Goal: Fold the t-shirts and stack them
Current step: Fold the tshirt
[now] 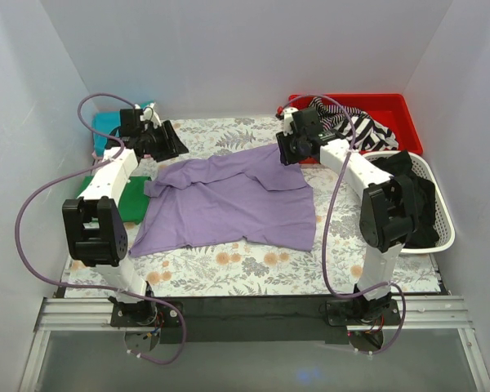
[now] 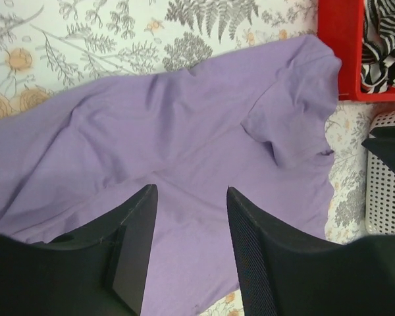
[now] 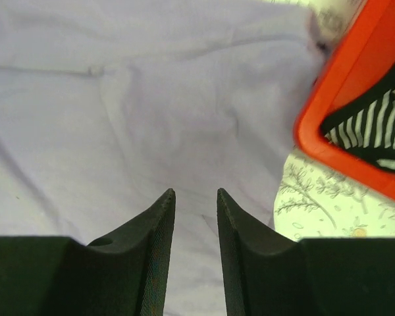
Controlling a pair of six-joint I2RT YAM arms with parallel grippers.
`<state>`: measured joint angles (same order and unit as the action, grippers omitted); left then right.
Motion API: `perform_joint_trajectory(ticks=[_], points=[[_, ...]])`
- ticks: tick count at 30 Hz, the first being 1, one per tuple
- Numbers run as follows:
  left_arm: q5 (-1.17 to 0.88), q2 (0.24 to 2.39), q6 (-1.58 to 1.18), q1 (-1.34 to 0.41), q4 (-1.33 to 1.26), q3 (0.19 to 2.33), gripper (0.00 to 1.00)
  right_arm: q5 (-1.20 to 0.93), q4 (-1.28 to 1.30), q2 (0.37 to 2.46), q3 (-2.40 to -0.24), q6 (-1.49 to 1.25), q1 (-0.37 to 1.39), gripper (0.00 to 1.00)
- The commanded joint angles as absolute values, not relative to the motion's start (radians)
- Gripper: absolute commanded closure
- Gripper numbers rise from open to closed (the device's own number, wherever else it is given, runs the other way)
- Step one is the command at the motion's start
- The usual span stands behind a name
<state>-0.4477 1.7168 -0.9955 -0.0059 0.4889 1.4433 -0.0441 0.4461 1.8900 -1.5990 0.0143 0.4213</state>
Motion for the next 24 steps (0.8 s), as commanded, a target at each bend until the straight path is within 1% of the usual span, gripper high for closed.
perform_joint_trajectory(ticks=[1,8,13,17,19,23,24], points=[[-0.472,1.717,-0.986,-0.003,0.503,1.344,0.55,-0.055,0.425,1.913,-1.514,0.032,0.423,0.62],[-0.482,1.7,-1.012,-0.003,0.454,1.292,0.58,-0.115,0.339,2.006,-1.526,0.008,0.423,0.62],[-0.448,1.721,-1.032,-0.003,0.402,1.308,0.58,-0.127,0.305,2.028,-1.554,-0.02,0.423,0.61],[-0.443,1.811,-1.065,-0.003,0.377,1.341,0.59,-0.147,0.324,2.11,-1.612,-0.026,0.423,0.61],[-0.446,1.885,-1.077,-0.003,0.371,1.359,0.62,-0.147,0.344,2.135,-1.629,-0.04,0.423,0.61],[-0.452,1.976,-1.086,-0.003,0.377,1.367,0.64,-0.146,0.348,2.132,-1.569,-0.054,0.423,0.62],[-0.437,1.999,-1.088,-0.005,0.383,1.37,0.65,-0.14,0.348,2.122,-1.525,-0.057,0.423,0.62]])
